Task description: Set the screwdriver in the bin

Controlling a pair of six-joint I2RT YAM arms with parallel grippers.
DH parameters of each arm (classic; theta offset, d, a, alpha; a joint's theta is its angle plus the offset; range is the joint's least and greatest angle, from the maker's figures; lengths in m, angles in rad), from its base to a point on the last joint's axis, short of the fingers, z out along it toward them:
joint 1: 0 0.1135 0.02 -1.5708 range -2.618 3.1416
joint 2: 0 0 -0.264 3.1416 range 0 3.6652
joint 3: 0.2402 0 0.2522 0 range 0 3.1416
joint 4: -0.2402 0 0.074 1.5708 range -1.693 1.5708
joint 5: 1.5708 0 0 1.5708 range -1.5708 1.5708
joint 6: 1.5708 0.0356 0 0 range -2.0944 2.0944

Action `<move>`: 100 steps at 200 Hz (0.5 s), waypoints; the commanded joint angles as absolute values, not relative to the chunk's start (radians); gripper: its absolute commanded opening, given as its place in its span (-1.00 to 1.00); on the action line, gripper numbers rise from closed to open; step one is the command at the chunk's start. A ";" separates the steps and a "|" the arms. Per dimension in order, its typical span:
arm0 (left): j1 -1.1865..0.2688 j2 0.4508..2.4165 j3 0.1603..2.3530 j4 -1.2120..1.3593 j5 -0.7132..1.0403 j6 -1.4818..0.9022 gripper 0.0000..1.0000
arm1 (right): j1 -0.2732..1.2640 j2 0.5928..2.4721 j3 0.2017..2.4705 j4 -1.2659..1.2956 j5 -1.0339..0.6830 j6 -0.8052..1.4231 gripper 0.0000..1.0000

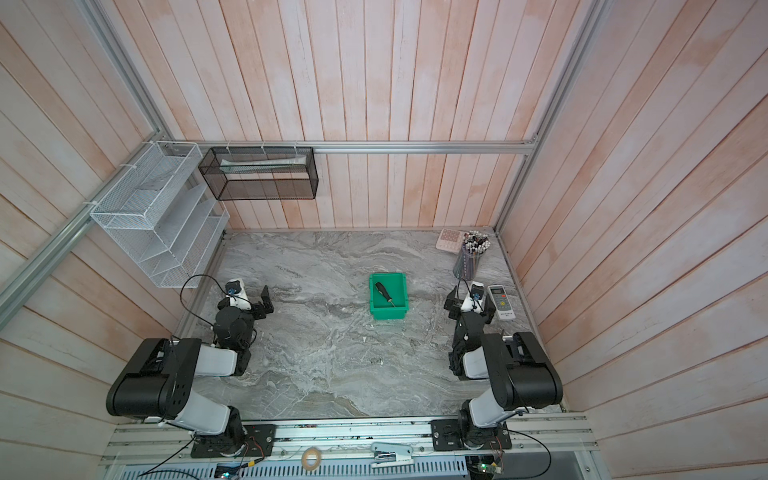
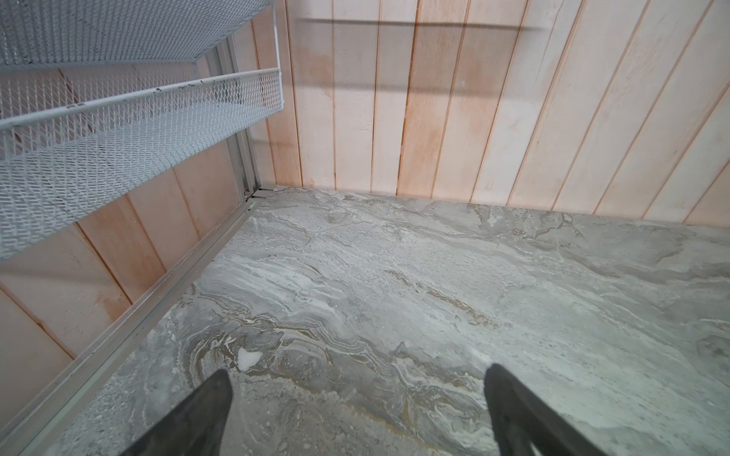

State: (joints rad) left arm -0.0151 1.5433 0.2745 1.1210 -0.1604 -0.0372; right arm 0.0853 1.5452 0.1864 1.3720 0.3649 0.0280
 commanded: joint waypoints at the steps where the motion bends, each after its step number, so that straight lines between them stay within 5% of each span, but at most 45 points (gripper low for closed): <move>1: -0.012 1.538 0.282 1.111 -0.143 -0.032 1.00 | 0.082 1.542 0.202 1.326 0.332 0.056 0.96; 100: -0.012 1.538 0.283 1.112 -0.144 -0.033 1.00 | 0.084 1.549 0.199 1.347 0.338 0.048 0.96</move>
